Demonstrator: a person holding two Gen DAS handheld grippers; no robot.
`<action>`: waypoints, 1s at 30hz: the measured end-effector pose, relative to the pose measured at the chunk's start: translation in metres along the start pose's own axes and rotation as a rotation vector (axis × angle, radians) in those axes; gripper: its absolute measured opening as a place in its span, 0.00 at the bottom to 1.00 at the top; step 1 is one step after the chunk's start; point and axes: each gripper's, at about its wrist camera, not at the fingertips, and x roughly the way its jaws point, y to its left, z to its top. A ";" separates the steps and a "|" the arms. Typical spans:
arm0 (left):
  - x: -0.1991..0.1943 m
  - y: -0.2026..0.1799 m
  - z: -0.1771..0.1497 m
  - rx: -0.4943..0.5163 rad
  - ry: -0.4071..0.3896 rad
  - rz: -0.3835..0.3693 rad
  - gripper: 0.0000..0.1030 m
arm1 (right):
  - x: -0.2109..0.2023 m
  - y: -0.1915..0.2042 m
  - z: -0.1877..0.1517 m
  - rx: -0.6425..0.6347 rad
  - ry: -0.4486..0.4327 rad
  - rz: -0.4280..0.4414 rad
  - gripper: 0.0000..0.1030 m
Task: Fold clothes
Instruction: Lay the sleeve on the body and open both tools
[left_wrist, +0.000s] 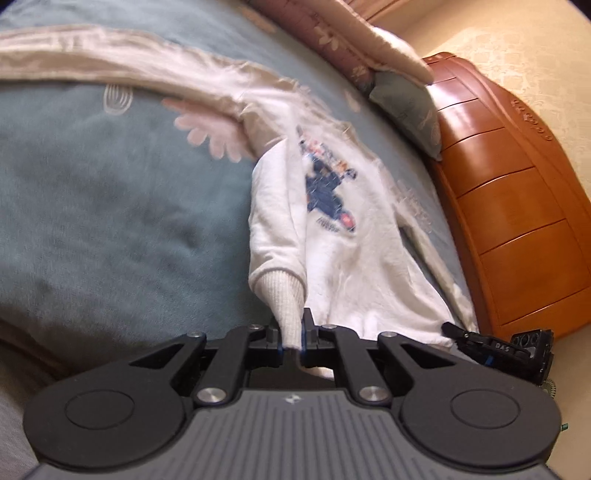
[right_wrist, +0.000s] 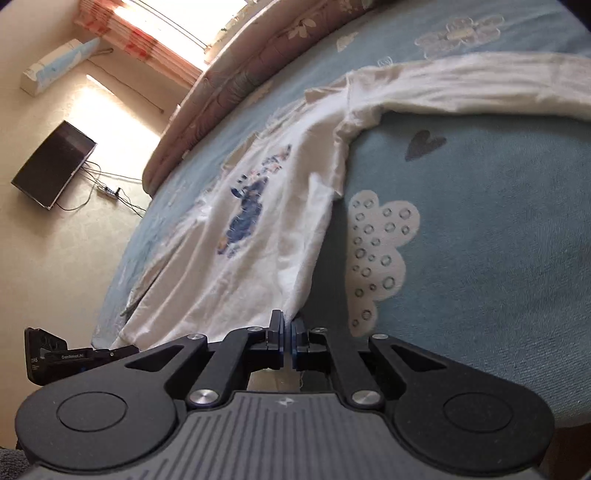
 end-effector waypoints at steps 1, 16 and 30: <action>-0.004 -0.006 0.004 0.017 -0.006 0.000 0.06 | -0.009 0.008 0.003 -0.021 -0.028 0.010 0.06; -0.014 0.005 0.014 0.053 0.035 0.094 0.27 | -0.006 -0.003 -0.002 -0.033 -0.005 -0.181 0.28; 0.054 0.034 0.105 -0.082 -0.069 0.066 0.42 | 0.091 0.058 0.029 -0.106 0.000 -0.011 0.36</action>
